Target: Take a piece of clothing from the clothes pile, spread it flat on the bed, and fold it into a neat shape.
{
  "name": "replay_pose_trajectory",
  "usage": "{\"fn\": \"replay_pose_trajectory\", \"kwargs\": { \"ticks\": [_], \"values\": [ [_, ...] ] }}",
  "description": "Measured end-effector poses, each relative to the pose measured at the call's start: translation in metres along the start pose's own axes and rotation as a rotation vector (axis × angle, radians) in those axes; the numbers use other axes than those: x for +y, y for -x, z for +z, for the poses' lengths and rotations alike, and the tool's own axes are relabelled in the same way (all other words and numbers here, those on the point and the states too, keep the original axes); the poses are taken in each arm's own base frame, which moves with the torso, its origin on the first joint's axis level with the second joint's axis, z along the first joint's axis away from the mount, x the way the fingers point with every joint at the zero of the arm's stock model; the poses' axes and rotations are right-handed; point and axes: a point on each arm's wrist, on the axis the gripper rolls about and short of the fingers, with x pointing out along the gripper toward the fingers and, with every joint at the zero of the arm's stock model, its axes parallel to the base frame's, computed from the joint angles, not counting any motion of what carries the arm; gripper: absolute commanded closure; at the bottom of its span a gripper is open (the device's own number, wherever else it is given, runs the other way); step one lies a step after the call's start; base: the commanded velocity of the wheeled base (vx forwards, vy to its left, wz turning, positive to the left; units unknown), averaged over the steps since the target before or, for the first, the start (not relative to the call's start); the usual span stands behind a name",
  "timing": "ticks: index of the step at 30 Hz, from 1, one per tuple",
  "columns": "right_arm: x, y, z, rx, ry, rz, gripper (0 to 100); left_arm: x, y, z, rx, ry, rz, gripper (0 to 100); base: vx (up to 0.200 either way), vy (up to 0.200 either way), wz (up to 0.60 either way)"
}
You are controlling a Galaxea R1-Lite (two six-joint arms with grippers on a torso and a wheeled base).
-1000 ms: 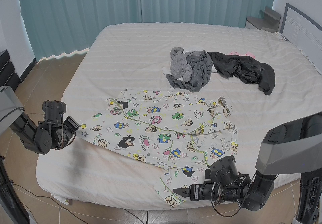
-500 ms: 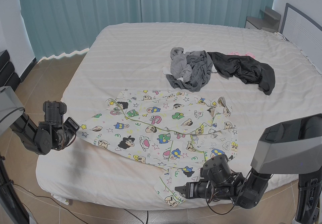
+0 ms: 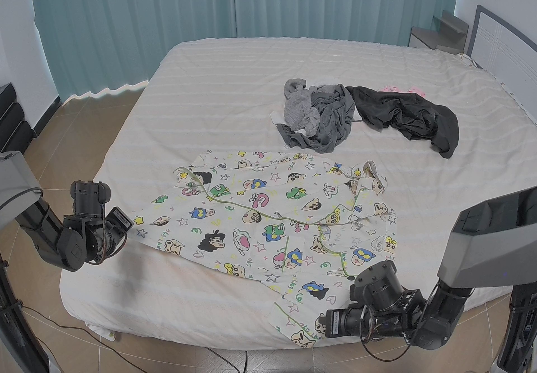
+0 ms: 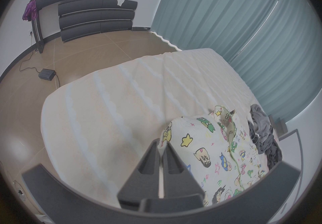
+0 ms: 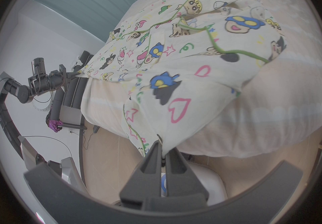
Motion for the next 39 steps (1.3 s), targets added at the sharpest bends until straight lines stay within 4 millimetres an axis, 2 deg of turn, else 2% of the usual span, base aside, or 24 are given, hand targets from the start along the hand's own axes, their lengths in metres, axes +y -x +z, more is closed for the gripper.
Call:
{"fn": "replay_pose_trajectory", "kwargs": {
  "ticks": [9,17,27,38,39],
  "values": [
    [-0.012,0.030,-0.008,0.040,-0.017,0.004,100,0.018,0.008,-0.013,0.028,-0.060,0.030,100,0.000,0.000,0.00],
    [-0.020,0.047,-0.018,0.075,-0.005,-0.009,100,0.042,0.022,-0.030,0.051,-0.098,0.053,100,0.000,0.000,0.00],
    [-0.028,0.059,-0.031,0.127,0.015,-0.026,100,0.069,0.040,-0.049,0.128,-0.127,0.089,100,0.000,0.000,0.00],
    [-0.036,0.064,-0.036,0.149,0.020,-0.055,100,0.083,0.053,-0.061,0.213,-0.134,0.090,100,0.000,0.000,0.00],
    [-0.037,0.064,-0.036,0.150,0.022,-0.057,100,0.083,0.054,-0.062,0.219,-0.134,0.089,0,0.000,0.000,0.00]
  ]
}}
